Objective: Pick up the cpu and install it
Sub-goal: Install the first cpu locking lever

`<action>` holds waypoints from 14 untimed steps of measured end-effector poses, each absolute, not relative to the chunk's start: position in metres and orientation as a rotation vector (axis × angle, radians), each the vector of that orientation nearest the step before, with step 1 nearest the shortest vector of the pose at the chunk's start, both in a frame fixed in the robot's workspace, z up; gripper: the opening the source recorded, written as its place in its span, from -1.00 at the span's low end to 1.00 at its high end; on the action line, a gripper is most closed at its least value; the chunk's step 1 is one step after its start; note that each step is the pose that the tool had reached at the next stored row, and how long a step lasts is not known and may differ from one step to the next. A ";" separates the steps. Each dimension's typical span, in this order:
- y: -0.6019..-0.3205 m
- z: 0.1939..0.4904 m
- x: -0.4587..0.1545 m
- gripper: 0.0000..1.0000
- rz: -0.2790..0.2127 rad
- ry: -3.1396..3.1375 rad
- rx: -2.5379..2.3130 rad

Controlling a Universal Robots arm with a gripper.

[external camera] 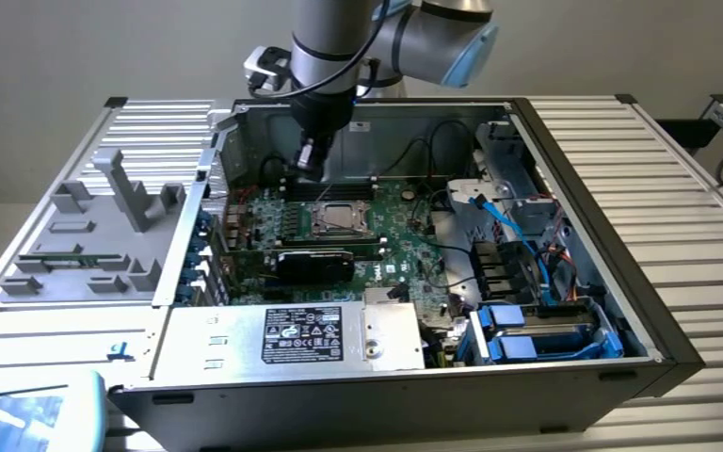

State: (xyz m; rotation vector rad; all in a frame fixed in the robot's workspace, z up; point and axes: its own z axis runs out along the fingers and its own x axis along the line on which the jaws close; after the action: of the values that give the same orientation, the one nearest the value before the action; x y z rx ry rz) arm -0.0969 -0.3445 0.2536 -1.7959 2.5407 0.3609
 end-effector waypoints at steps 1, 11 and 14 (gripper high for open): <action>-0.345 0.254 -0.097 -0.76 0.361 2.526 -1.820; -0.345 0.254 -0.097 -0.76 0.360 2.379 -2.034; -0.345 0.254 -0.097 -0.76 0.360 2.379 -2.034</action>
State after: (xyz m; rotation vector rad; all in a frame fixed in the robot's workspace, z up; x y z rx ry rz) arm -0.0968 -0.3446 0.2537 -2.0337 2.3786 0.3596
